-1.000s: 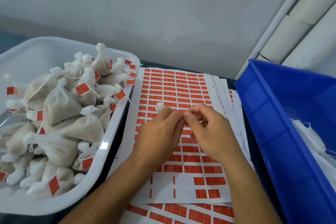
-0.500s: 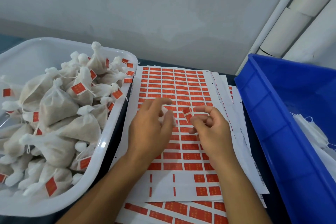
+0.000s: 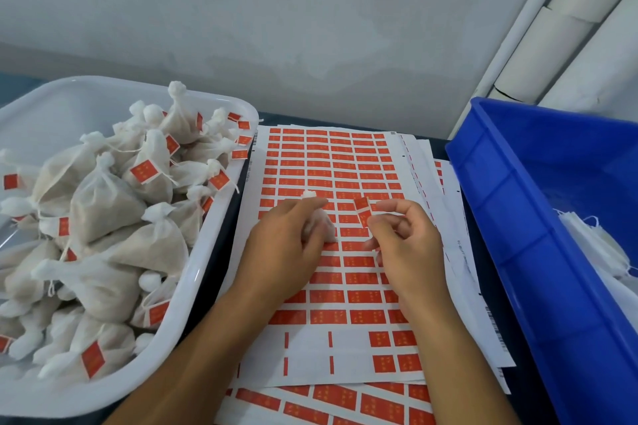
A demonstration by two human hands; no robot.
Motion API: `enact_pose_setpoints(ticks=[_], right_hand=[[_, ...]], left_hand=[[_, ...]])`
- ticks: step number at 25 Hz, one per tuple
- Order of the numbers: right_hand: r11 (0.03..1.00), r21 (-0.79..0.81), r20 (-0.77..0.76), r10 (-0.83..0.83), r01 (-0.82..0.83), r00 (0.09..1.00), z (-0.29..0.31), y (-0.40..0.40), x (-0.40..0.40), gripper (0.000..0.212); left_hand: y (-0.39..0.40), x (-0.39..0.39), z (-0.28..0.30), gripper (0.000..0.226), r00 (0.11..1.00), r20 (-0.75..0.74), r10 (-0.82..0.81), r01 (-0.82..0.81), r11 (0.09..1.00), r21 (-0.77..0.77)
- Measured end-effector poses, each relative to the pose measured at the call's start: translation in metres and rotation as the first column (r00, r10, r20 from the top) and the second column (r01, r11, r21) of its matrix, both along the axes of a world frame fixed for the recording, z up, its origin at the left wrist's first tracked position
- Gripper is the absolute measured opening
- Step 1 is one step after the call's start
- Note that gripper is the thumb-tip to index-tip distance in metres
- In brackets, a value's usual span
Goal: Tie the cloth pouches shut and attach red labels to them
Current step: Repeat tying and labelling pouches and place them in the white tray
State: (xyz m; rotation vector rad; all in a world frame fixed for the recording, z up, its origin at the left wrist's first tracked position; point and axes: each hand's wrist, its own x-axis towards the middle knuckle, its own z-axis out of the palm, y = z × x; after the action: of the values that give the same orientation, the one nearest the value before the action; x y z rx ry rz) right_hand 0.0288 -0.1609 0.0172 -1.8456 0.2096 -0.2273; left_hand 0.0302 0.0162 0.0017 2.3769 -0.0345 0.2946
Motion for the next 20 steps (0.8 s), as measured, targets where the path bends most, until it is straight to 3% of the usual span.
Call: enact_pose_setpoints(ticks=[6,12,20], right_hand=[[1.000,-0.004,0.017,0.021,-0.021,1.000,0.002,-0.001,0.000,0.010],[0.998,0.055,0.035,0.033,-0.034,0.999,0.005,-0.002,-0.002,0.010],[0.988,0.127,0.076,0.073,-0.082,0.994,0.009,-0.001,-0.003,0.012]], left_hand=[[-0.008,-0.006,0.009,0.037,0.990,0.142,-0.019,0.039,0.989,-0.139],[-0.013,-0.009,0.013,0.046,0.991,0.069,-0.110,0.124,0.963,-0.238],[-0.017,-0.014,0.018,0.033,0.983,0.138,-0.120,0.157,0.942,-0.298]])
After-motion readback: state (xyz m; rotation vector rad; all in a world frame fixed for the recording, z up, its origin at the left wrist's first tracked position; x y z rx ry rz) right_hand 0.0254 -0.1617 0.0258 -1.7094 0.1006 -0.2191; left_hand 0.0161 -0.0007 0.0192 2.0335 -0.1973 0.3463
